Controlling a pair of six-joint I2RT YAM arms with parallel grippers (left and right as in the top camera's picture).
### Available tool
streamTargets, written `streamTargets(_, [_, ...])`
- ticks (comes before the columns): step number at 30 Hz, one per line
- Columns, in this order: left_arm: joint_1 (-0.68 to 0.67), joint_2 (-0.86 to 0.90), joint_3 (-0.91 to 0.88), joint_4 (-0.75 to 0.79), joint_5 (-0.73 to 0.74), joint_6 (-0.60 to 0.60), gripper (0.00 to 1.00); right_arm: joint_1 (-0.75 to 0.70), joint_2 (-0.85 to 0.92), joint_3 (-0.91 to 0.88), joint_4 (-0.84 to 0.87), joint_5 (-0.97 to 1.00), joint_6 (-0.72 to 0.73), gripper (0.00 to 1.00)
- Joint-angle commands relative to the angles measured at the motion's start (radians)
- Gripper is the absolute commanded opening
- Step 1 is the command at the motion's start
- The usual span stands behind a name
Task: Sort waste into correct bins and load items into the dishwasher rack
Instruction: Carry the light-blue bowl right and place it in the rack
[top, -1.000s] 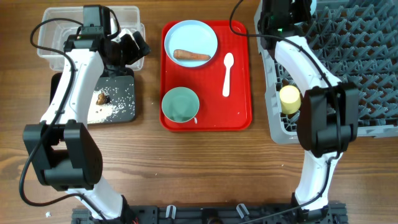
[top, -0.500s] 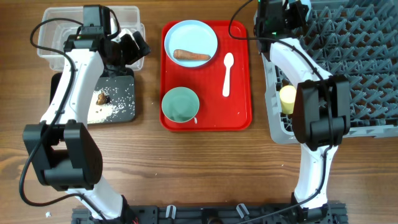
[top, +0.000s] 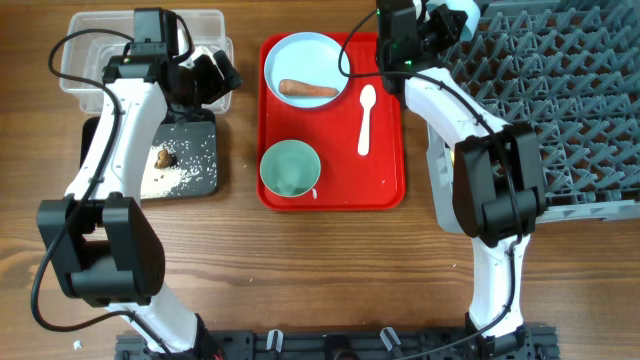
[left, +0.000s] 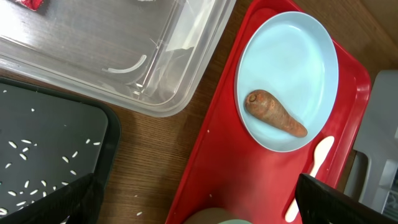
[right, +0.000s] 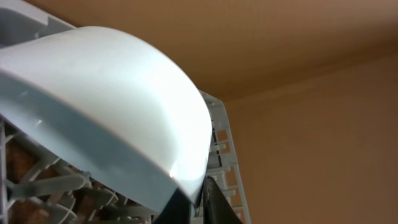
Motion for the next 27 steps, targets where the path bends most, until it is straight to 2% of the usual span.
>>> streamTargets(1, [0.003,-0.02,0.006,0.003,-0.006,0.001,1.0,0.016,0.027,-0.01,-0.002,0.039,0.003,0.13])
streamTargets(5, [0.003,-0.02,0.006,0.003,-0.006,0.001,1.0,0.016,0.027,-0.01,-0.003,0.053,0.007,0.12])
streamTargets(8, [0.003,-0.02,0.006,0.003,-0.006,0.001,1.0,0.016,0.027,-0.01,-0.007,0.055,0.027,0.18])
streamTargets(9, [0.003,-0.02,0.006,0.003,-0.006,0.001,1.0,0.016,0.027,-0.01,-0.016,0.058,0.053,0.22])
streamTargets(12, [0.003,-0.02,0.006,0.003,-0.006,0.001,1.0,0.016,0.027,-0.01,-0.077,0.058,0.134,0.25])
streamTargets(14, [0.003,-0.02,0.006,0.003,-0.006,0.001,1.0,0.016,0.027,-0.01,-0.139,0.058,0.21,0.33])
streamTargets(17, [0.003,-0.02,0.006,0.003,-0.006,0.001,1.0,0.016,0.027,-0.01,-0.224,0.057,0.323,0.37])
streamTargets(18, [0.003,-0.02,0.006,0.003,-0.006,0.001,1.0,0.016,0.027,-0.01,-0.241,0.057,0.348,0.41])
streamTargets(19, [0.003,-0.02,0.006,0.003,-0.006,0.001,1.0,0.016,0.027,-0.01,-0.267,0.052,0.385,0.5])
streamTargets(22, [0.003,-0.02,0.006,0.003,-0.006,0.001,1.0,0.016,0.024,-0.01,-0.306,0.039,0.467,0.99])
streamTargets(27, [0.003,-0.02,0.006,0.003,-0.006,0.001,1.0,0.016,-0.013,-0.01,-0.315,-0.071,0.521,1.0])
